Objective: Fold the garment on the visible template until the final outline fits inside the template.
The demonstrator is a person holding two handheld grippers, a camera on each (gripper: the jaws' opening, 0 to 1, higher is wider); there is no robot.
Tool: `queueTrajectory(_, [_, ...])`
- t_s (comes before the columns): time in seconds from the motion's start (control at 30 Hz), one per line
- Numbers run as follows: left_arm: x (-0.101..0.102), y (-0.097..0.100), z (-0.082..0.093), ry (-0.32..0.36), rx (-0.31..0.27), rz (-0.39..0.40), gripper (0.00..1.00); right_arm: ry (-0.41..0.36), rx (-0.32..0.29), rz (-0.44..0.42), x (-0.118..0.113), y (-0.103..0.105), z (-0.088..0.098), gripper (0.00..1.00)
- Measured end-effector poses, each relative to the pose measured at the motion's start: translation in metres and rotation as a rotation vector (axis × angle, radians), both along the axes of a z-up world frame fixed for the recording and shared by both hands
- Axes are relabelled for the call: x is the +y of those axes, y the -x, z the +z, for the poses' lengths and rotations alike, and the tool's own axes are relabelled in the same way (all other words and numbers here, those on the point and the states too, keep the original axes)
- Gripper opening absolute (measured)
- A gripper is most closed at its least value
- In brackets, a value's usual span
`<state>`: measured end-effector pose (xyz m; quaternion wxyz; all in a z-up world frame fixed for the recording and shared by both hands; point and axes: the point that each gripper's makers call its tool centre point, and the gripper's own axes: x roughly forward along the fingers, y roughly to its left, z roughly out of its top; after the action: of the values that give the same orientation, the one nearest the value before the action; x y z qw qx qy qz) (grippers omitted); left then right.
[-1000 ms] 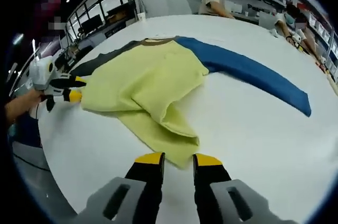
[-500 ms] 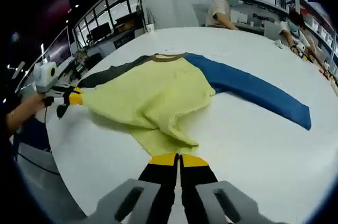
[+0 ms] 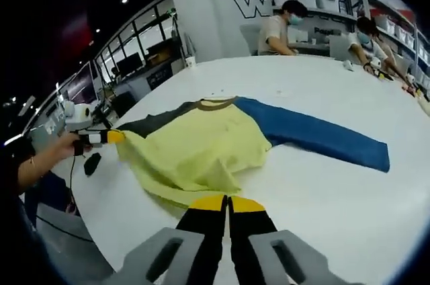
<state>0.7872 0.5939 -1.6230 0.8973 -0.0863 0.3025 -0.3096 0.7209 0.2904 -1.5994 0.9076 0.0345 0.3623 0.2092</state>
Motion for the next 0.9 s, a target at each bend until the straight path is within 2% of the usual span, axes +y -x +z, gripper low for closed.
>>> queueTrajectory(0.07, [0.000,-0.001,-0.005,-0.018,0.004,0.003,0.09,0.003,0.005,0.005,0.002,0.000,-0.002,0.00])
queueTrajectory(0.1, [0.009,0.000,-0.012,-0.083,-0.007,-0.001,0.12,0.009,0.012,0.012,0.005,0.001,-0.004,0.00])
queueTrajectory(0.13, [0.011,0.004,-0.011,-0.136,-0.021,-0.002,0.18,0.010,0.013,0.015,0.007,0.002,-0.005,0.00])
queueTrajectory(0.17, [0.013,0.010,-0.013,-0.167,-0.028,-0.017,0.23,0.010,0.012,0.017,0.007,0.001,-0.006,0.00])
queueTrajectory(0.23, [0.022,0.012,-0.019,-0.167,-0.010,-0.017,0.30,0.010,0.013,0.022,0.007,0.001,-0.007,0.00])
queueTrajectory(0.27, [0.024,0.021,-0.021,-0.170,0.002,-0.017,0.30,0.011,0.014,0.025,0.008,0.001,-0.008,0.00])
queueTrajectory(0.37, [0.030,0.027,-0.029,-0.172,0.013,-0.005,0.24,0.012,0.016,0.026,0.009,0.001,-0.010,0.00])
queueTrajectory(0.43, [0.035,0.025,-0.040,-0.179,0.026,0.004,0.23,0.013,0.020,0.026,0.008,0.002,-0.012,0.00])
queueTrajectory(0.53, [0.035,0.025,-0.045,-0.201,0.030,0.003,0.21,0.016,0.022,0.026,0.007,0.004,-0.013,0.00])
queueTrajectory(0.57, [0.035,0.025,-0.045,-0.204,0.031,0.005,0.17,0.018,0.021,0.024,0.006,0.006,-0.012,0.00])
queueTrajectory(0.6, [0.035,0.025,-0.045,-0.204,0.031,0.006,0.08,0.018,0.020,0.024,0.006,0.006,-0.011,0.00])
queueTrajectory(0.63, [0.035,0.027,-0.044,-0.210,0.031,0.012,0.03,0.019,0.016,0.022,0.005,0.007,-0.010,0.00])
queueTrajectory(0.73, [0.035,0.033,-0.038,-0.185,0.050,0.022,0.03,0.016,0.011,0.019,0.005,0.011,-0.005,0.00])
queueTrajectory(0.9, [0.037,0.049,-0.021,-0.153,0.021,0.013,0.02,-0.001,-0.011,0.028,0.010,0.017,0.006,0.00])
